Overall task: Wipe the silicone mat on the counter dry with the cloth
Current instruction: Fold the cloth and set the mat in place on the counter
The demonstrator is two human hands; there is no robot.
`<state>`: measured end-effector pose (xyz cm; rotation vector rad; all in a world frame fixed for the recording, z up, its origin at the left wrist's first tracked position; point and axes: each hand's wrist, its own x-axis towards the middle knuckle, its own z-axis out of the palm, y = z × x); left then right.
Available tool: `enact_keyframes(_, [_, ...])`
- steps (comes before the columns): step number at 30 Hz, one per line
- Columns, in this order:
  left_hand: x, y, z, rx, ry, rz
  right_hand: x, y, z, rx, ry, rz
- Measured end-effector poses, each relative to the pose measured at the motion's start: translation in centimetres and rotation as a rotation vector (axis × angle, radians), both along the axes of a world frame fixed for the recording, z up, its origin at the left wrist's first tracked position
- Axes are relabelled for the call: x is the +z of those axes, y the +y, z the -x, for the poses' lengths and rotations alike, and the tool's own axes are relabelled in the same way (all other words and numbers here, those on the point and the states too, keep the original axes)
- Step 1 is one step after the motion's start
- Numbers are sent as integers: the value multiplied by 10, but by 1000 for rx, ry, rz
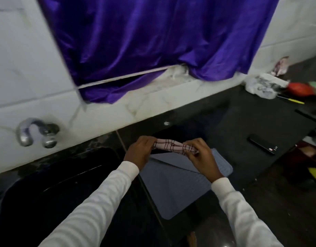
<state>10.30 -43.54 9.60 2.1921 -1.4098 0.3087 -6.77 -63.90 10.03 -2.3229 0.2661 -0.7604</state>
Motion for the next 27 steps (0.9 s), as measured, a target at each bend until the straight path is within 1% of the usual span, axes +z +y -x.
enact_keyframes(4, [-18, -100, 15, -103, 32, -17, -21, -75, 45, -92, -1, -22])
enact_keyframes(7, [-30, -177, 29, -195, -1, -68, -35, -132, 75, -164, 8, -70])
enact_keyframes(10, [-37, -240, 43, -284, 1, -87, -44, -177, 97, -237, 31, -126])
enact_keyframes(12, [-45, -275, 49, -321, -8, -146, -48, -201, 108, -272, 47, -147])
enact_keyframes(17, [-64, -334, 49, -367, 3, -295, -71, -239, 120, -310, 98, -135])
enact_keyframes(20, [-77, -355, 44, -413, -18, -369, -95, -250, 122, -317, 161, -87])
enact_keyframes(24, [-96, -365, 39, -447, -22, -431, -122, -250, 124, -237, 309, 0])
enact_keyframes(27, [-107, -366, 43, -422, 6, -408, -135, -249, 125, -220, 429, 101])
